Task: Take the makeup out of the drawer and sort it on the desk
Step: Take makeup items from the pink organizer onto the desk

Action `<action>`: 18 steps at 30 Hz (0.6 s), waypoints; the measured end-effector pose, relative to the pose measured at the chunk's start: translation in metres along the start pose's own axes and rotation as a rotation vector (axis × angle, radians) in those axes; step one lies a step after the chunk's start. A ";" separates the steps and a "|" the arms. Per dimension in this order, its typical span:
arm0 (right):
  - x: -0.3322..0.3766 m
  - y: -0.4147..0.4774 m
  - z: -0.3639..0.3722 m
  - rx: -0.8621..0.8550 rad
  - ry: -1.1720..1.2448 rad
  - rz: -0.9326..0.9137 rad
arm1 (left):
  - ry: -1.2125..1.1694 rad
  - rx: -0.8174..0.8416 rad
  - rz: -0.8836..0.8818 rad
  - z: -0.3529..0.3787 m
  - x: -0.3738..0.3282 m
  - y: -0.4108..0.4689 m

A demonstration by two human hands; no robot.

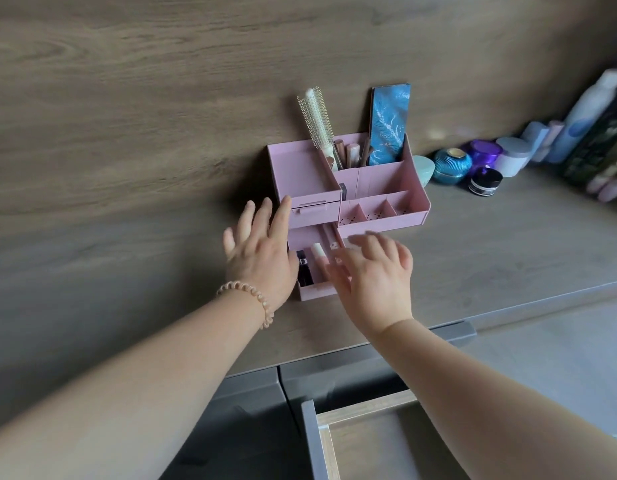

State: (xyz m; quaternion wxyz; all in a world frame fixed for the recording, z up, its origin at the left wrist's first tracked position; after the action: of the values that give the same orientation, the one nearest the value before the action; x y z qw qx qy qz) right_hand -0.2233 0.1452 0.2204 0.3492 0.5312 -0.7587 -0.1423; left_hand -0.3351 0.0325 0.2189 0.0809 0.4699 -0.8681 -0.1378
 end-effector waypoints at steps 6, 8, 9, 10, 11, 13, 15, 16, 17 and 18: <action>-0.022 0.023 0.046 0.392 -0.158 0.258 | 0.039 0.005 0.031 -0.005 -0.027 0.003; -0.023 0.025 0.056 0.481 -0.192 0.279 | 0.081 0.099 0.015 0.006 -0.031 0.009; -0.023 0.026 0.060 0.519 -0.210 0.293 | 0.107 0.145 0.008 0.012 -0.033 0.012; -0.023 0.027 0.062 0.552 -0.225 0.308 | 0.133 0.187 0.005 0.017 -0.035 0.013; -0.025 0.027 0.064 0.578 -0.234 0.326 | 0.163 0.230 0.000 0.021 -0.035 0.015; -0.030 0.026 0.068 0.630 -0.249 0.372 | 0.237 0.304 -0.012 0.025 -0.033 0.017; -0.034 0.024 0.072 0.679 -0.262 0.416 | 0.288 0.347 -0.035 0.026 -0.027 0.019; -0.035 0.023 0.073 0.686 -0.266 0.425 | 0.293 0.369 -0.047 0.027 -0.026 0.019; -0.035 0.023 0.072 0.678 -0.263 0.431 | 0.293 0.394 -0.055 0.027 -0.026 0.020; -0.035 0.024 0.070 0.656 -0.252 0.433 | 0.291 0.420 -0.063 0.028 -0.025 0.019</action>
State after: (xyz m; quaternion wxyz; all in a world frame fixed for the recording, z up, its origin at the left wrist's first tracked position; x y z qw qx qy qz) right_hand -0.2813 0.1752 0.1713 0.0875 0.4207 -0.8949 0.1201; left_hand -0.3440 0.0684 0.1983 0.1013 0.5181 -0.8418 0.1122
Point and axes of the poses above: each hand's wrist, its own y-axis towards the middle knuckle, its own z-axis out of the palm, x = y × z, the point moved 10 cm from there along y, towards the middle knuckle, and after that the axes turned 12 degrees about y, right-handed, at the moved point
